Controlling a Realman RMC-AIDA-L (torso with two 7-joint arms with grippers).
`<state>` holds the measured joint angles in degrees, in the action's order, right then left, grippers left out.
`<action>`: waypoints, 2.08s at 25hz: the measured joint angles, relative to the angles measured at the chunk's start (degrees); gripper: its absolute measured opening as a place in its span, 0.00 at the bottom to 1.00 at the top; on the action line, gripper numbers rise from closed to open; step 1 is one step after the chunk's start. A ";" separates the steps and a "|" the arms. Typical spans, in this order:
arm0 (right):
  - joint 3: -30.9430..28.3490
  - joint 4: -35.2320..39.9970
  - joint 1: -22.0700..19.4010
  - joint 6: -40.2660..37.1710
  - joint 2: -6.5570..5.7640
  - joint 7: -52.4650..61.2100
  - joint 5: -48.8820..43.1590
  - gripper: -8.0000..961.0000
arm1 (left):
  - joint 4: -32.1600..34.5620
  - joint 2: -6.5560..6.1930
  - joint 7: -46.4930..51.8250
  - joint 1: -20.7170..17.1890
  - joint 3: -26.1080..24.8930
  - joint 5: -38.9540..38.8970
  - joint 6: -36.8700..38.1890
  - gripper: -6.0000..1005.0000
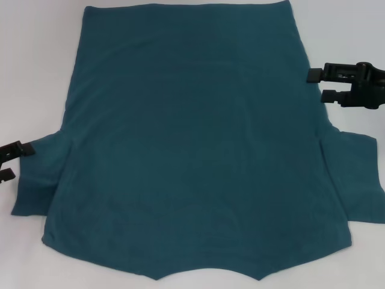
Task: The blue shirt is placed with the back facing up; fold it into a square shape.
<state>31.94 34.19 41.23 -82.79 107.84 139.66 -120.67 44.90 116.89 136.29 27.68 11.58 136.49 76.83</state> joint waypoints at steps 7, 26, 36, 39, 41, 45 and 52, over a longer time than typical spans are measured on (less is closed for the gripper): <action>-0.04 0.00 -0.22 0.01 0.01 0.00 0.00 0.92 | -0.57 0.34 -0.63 -0.60 0.61 0.69 -2.08 0.82; -1.06 0.00 -0.47 -0.15 0.07 0.00 0.01 0.92 | -1.64 0.92 0.02 0.04 3.38 1.25 -2.19 0.80; -1.54 0.00 -0.54 -0.44 0.01 0.00 0.08 0.92 | -1.25 0.79 -1.82 0.01 4.46 1.49 -1.87 0.66; -1.53 0.00 -0.54 -0.52 0.00 0.00 0.09 0.92 | -0.69 0.88 -1.93 0.00 5.53 1.54 -1.92 0.57; -1.54 0.00 -0.54 -0.53 0.00 0.00 0.09 0.92 | -0.40 0.91 -1.94 -0.03 5.72 1.55 -1.92 0.49; -1.53 0.00 -0.54 -0.53 0.00 0.00 0.08 0.92 | 0.00 0.89 -2.00 -0.16 5.85 1.58 -1.83 0.34; -1.53 0.00 -0.54 -0.52 0.00 0.00 0.08 0.92 | 2.72 0.67 -7.47 0.04 9.83 2.74 -1.62 0.08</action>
<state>30.41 34.19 40.69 -83.31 107.84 139.66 -120.58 47.62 117.56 128.82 27.72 21.42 139.23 75.20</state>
